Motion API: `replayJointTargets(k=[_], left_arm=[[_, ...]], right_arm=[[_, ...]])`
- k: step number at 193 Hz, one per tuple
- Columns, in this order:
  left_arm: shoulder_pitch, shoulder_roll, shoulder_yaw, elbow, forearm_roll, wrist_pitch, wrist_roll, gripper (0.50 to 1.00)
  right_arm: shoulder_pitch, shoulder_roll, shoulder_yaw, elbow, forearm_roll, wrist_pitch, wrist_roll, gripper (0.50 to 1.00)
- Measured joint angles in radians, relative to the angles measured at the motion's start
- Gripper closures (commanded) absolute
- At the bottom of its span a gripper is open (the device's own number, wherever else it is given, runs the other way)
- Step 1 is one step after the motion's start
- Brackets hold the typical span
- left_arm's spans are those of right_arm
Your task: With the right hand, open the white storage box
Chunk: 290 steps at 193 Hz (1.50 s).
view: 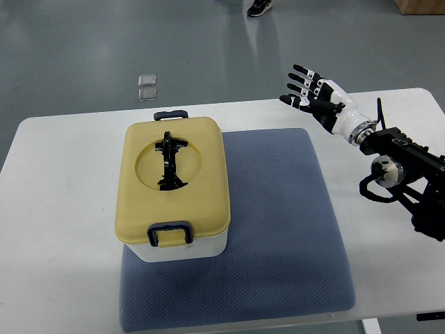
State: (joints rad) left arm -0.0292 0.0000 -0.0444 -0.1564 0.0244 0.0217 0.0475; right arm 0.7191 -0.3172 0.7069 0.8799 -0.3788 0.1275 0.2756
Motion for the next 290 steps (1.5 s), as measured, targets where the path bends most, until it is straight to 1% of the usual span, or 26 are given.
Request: replayJointTargets(k=[14,45,63,77,102,162,179,213,232,269,290], left_arm=[[0.000,0.000,0.000,0.000,0.000,0.000,0.000,0.500],[0.000,0.000,0.000,0.000,0.000,0.000,0.000,0.500],[0.000,0.000,0.000,0.000,0.000,0.000,0.000,0.500],[0.000,0.000,0.000,0.000,0.000,0.000,0.000,0.500],[0.000,0.000,0.000,0.000,0.000,0.000,0.000,0.500],[0.000,0.000,0.000,0.000,0.000,0.000,0.000,0.500],[0.000,0.000,0.000,0.000,0.000,0.000,0.000,0.500],[0.000,0.000,0.000,0.000,0.000,0.000,0.000,0.500],[0.000,0.000,0.000,0.000,0.000,0.000,0.000,0.500],[0.000,0.000,0.000,0.000,0.000,0.000,0.000,0.500],[0.000,0.000,0.000,0.000,0.000,0.000,0.000,0.500]], right_arm=[[0.008,-0.013,-0.002,0.000,-0.001,0.013,0.000,0.572],[0.047,-0.063,-0.024,0.002,0.001,0.069,0.001,0.572],[0.091,-0.102,-0.081,0.006,0.001,0.080,0.016,0.574],[0.145,-0.132,-0.162,0.016,0.002,0.082,0.051,0.574],[0.250,-0.177,-0.341,0.045,0.002,0.083,0.132,0.574],[0.581,-0.220,-0.716,0.150,-0.060,0.084,0.316,0.574],[0.668,-0.216,-0.787,0.179,-0.096,0.083,0.332,0.576],[0.805,-0.189,-0.900,0.229,-0.214,0.072,0.335,0.579],[0.856,-0.162,-0.940,0.253,-0.302,0.045,0.335,0.579],[0.907,-0.089,-0.998,0.278,-0.490,-0.077,0.335,0.581],[0.938,-0.056,-1.030,0.285,-0.553,-0.137,0.335,0.581]])
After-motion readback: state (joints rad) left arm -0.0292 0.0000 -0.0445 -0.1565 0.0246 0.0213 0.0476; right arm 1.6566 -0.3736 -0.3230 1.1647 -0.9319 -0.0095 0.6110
